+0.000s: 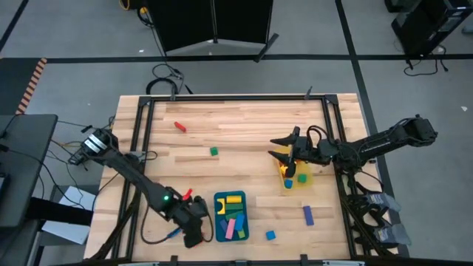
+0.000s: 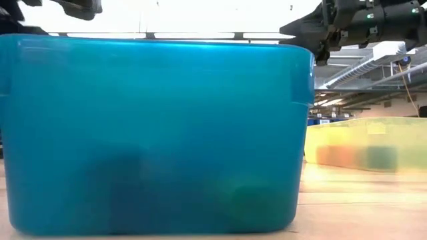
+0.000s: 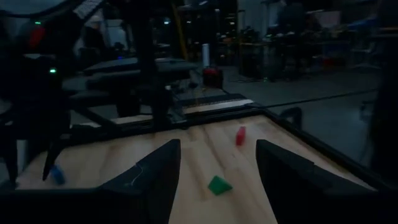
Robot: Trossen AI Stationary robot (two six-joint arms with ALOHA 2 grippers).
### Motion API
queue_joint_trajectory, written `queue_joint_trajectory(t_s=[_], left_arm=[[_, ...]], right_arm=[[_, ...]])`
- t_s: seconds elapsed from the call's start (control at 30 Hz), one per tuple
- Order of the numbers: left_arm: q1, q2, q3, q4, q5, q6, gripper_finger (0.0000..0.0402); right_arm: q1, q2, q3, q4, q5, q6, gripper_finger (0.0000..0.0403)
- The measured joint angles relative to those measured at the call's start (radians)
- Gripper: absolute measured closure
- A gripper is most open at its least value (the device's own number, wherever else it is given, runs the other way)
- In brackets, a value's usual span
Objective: Sort blocks by size
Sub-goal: Put the large red block into the blue bin
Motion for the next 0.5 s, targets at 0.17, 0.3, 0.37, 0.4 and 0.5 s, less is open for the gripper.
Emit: queue_joint_trajectory(t_s=[0.17,0.3,0.37,0.4,0.5], left_arm=[[-0.042,0.000,0.001,0.057,-0.050,-0.108,0.0169],[-0.062,0.019,0.001,0.058,-0.067,-0.210,0.0133],[-0.068,0.053,0.001,0.077,-0.057,-0.240,0.0121],[-0.069,0.076,0.008,0.086,-0.043,-0.249,0.0118],[-0.069,0.153,0.055,0.059,0.006,-0.269,0.0114]], right_arm=[[0.002,0.000,0.000,0.001,-0.076,0.030,0.0185],[0.003,0.000,0.000,-0.001,-0.141,0.053,0.0188],[0.004,0.000,0.000,-0.001,-0.162,0.053,0.0188],[0.004,0.000,0.000,0.000,-0.170,0.054,0.0188],[0.008,0.000,0.000,0.002,-0.177,0.053,0.0188]])
